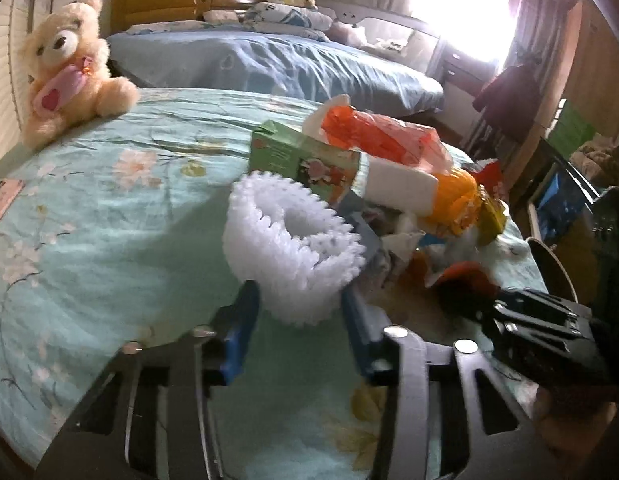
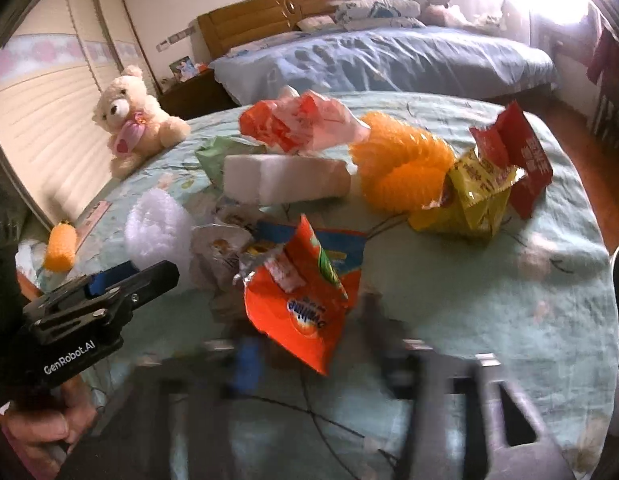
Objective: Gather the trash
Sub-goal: 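Grasp the white foam net sleeve with the left gripper while the right grasps the orange wrapper, then carry the foam sleeve with the left gripper while the right carries the wrapper to the bin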
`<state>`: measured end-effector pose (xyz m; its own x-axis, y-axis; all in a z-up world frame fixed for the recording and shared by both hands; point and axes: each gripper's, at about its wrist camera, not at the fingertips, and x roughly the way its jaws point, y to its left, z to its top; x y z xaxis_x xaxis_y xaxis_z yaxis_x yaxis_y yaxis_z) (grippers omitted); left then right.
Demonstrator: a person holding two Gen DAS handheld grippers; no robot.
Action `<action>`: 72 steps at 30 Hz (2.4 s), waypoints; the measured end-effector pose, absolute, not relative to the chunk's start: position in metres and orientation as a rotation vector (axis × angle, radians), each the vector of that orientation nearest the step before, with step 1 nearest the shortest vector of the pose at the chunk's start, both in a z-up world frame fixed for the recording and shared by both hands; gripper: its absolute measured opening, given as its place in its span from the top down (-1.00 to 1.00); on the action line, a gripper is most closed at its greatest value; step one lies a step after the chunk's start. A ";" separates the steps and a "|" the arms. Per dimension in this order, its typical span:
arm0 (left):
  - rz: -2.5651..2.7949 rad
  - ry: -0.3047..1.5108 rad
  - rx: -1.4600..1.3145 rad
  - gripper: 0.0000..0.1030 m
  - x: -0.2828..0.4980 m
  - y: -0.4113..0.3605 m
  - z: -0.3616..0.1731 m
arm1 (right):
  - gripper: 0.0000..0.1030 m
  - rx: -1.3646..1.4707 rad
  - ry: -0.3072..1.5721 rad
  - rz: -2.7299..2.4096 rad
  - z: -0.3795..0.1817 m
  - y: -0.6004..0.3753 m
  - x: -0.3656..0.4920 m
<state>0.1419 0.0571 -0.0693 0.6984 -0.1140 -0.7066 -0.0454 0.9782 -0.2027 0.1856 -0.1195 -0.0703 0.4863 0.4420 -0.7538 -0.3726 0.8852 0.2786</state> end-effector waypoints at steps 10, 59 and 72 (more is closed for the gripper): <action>-0.067 0.782 -0.188 0.60 0.123 0.041 -0.063 | 0.68 0.167 0.924 0.490 -0.064 -0.158 0.166; -0.565 0.812 0.010 0.60 0.141 -0.191 -0.041 | 0.67 0.425 0.847 0.071 -0.059 -0.394 0.128; -0.623 0.813 0.057 0.60 0.155 -0.233 -0.036 | 0.67 0.456 0.861 0.010 -0.068 -0.424 0.136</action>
